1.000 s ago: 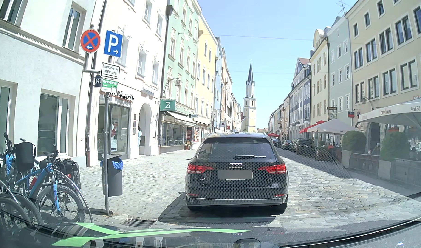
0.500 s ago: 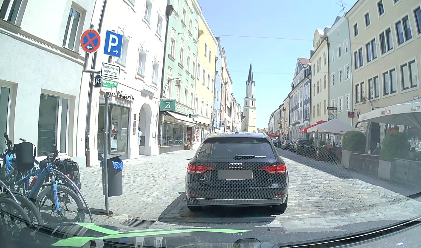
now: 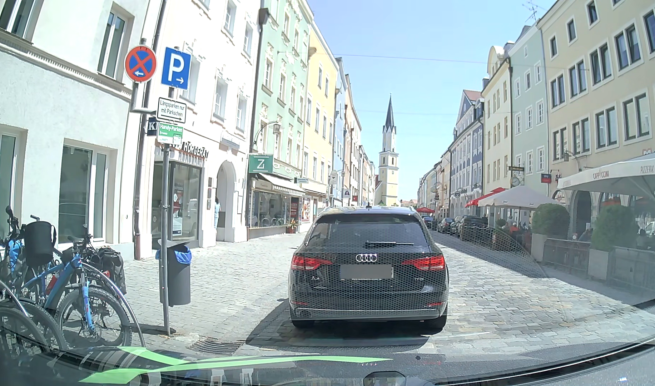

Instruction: Follow the waypoints while adhering to traffic rules and regulations

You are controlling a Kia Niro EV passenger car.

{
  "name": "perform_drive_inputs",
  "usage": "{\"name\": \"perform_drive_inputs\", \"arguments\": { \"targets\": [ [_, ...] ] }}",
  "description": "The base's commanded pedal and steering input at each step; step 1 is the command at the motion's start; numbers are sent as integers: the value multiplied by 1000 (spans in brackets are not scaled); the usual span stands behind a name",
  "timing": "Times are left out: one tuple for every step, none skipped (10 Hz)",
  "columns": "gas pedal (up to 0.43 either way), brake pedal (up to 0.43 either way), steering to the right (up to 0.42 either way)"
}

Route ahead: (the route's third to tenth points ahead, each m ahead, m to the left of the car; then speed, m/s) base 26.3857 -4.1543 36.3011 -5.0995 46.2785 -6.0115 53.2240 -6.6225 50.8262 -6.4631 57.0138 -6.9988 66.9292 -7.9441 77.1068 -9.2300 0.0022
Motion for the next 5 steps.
{"name": "perform_drive_inputs", "arguments": {
  "targets": [
    [0, 317, 143],
    [0, 317, 143],
    [0, 317, 143],
    [0, 317, 143],
    [0, 311, 145]
  ]
}}
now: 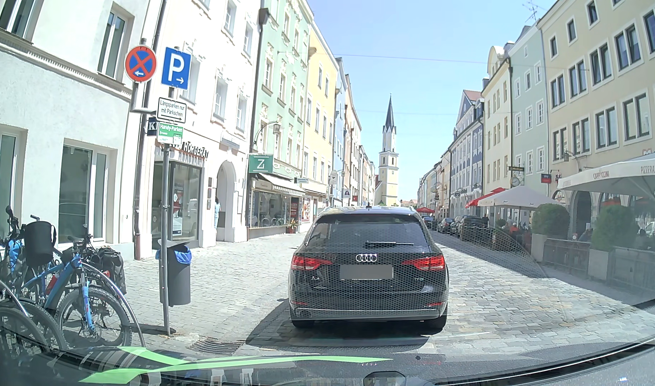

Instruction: Follow the waypoints while adhering to traffic rules and regulations

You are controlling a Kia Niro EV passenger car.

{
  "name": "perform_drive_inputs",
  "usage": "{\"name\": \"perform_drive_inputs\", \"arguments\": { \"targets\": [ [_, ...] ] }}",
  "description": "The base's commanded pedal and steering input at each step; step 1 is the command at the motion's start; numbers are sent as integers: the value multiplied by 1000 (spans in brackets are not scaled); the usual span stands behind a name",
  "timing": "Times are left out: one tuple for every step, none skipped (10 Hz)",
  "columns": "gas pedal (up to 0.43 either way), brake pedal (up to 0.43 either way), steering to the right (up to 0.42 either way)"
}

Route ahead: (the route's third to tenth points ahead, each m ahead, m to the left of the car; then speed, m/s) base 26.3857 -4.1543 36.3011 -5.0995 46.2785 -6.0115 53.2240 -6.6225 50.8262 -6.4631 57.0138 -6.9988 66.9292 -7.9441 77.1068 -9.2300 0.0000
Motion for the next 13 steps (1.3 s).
{"name": "perform_drive_inputs", "arguments": {
  "targets": [
    [0, 305, 148],
    [0, 299, 151],
    [0, 293, 156],
    [0, 268, 165],
    [0, 238, 183],
    [0, 195, 207],
    [0, 116, 245],
    [0, 61, 281],
    [0, 0, 328],
    [0, 0, 369],
    [0, 0, 388],
    [0, 18, 394],
    [0, 146, 392]
  ]
}}
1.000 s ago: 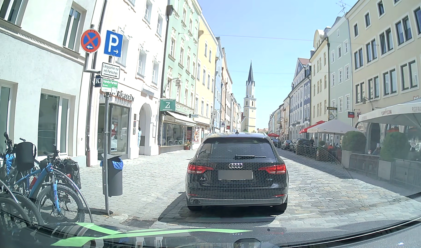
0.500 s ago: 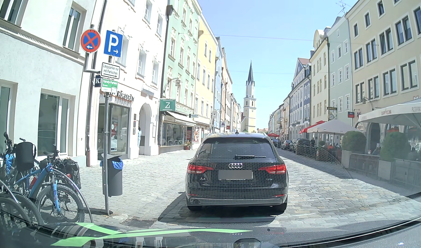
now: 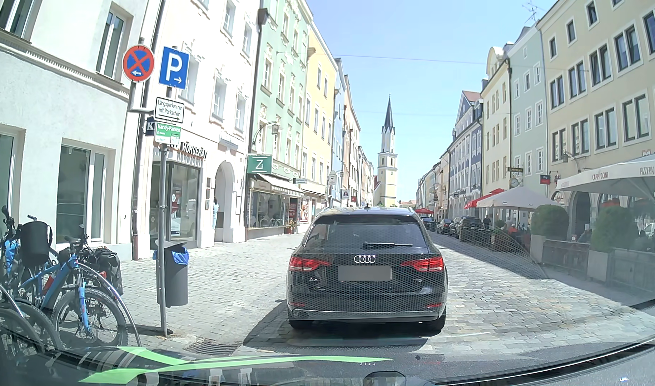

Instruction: Follow the waypoints while adhering to traffic rules and regulations

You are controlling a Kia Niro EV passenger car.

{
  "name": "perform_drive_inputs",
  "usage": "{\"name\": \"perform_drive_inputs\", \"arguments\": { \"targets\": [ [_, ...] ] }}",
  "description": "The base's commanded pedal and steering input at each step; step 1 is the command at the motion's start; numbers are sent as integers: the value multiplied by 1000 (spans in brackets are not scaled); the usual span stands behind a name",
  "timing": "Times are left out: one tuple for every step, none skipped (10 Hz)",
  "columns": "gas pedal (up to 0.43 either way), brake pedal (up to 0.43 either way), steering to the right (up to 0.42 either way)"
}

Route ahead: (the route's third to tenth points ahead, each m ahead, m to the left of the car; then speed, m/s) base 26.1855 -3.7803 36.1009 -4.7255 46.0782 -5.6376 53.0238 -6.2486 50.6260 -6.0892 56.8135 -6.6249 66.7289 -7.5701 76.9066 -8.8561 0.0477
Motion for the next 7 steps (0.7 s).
{"name": "perform_drive_inputs", "arguments": {
  "targets": [
    [0, 165, 388],
    [0, 195, 385],
    [0, 201, 385],
    [0, 195, 385],
    [0, 201, 387],
    [0, 232, 392],
    [0, 244, 394]
  ]
}}
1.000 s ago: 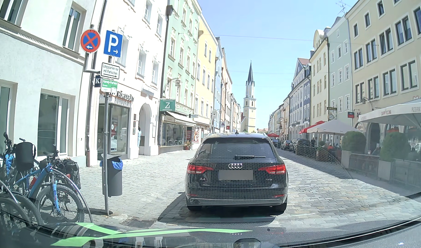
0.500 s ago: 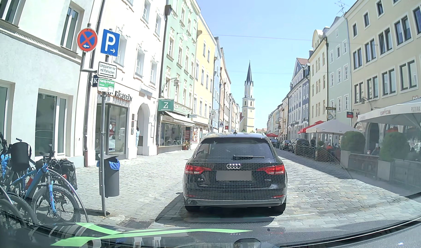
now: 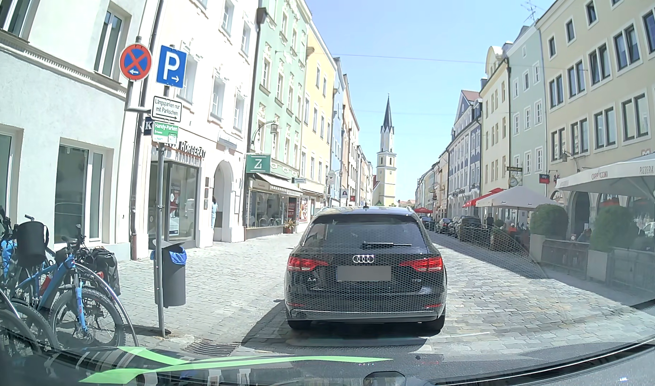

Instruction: Follow the waypoints while adhering to traffic rules and regulations

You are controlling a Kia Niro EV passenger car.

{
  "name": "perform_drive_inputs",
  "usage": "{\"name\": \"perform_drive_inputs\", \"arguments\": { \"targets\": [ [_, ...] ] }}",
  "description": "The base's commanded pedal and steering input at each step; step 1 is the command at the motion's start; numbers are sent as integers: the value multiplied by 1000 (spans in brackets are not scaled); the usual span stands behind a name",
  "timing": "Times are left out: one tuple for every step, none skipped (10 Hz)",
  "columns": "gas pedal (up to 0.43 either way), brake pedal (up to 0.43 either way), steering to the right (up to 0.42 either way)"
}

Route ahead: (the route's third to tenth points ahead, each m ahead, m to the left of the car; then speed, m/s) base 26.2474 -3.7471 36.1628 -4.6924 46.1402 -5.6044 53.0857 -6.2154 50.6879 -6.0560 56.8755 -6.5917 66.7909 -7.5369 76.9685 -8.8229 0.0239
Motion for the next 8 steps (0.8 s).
{"name": "perform_drive_inputs", "arguments": {
  "targets": [
    [0, 250, 394],
    [0, 256, 394],
    [0, 256, 394],
    [0, 262, 392],
    [0, 262, 388],
    [0, 268, 385],
    [0, 268, 384],
    [0, 268, 384]
  ]
}}
